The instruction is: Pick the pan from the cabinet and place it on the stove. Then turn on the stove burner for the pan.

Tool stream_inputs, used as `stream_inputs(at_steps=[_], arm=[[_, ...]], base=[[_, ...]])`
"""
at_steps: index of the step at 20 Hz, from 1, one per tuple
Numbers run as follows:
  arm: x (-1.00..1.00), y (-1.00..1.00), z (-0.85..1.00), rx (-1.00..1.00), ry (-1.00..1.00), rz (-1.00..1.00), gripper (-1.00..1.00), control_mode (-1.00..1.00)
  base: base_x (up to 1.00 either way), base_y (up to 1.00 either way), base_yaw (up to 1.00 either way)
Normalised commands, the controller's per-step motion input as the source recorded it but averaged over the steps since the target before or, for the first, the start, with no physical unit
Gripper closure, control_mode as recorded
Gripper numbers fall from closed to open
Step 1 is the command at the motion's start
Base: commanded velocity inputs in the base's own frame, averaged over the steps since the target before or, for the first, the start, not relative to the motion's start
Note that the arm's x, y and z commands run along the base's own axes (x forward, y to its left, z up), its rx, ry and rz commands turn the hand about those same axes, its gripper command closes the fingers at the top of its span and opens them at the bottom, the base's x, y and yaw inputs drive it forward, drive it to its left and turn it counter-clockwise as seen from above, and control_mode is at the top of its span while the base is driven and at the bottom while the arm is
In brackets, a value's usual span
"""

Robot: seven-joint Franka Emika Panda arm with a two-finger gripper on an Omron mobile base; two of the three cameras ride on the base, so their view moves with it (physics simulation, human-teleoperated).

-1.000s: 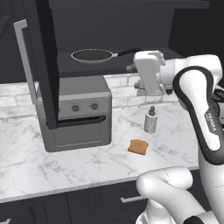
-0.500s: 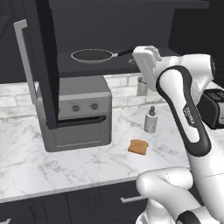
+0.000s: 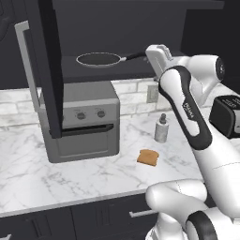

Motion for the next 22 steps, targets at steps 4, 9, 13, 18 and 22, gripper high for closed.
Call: stream_inputs(at_steps=[4, 9, 13, 18, 22], arm=[[0.36, 0.0, 0.04, 0.0, 0.0, -0.11, -1.0, -1.0], [0.28, 0.0, 0.03, 0.0, 0.0, -0.08, -1.0, -1.0], [0.16, -0.11, 0.03, 0.0, 0.0, -0.03, -1.0, -1.0], [0.11, -0.12, 0.01, 0.0, 0.0, 0.0, -1.0, -1.0], [0.15, -0.01, 0.0, 0.0, 0.0, 0.0, -1.0, -1.0]], base=[[0.0, 0.0, 0.0], [0.0, 0.0, 0.0], [0.0, 0.0, 0.0], [0.0, 0.0, 0.0], [0.0, 0.0, 0.0]])
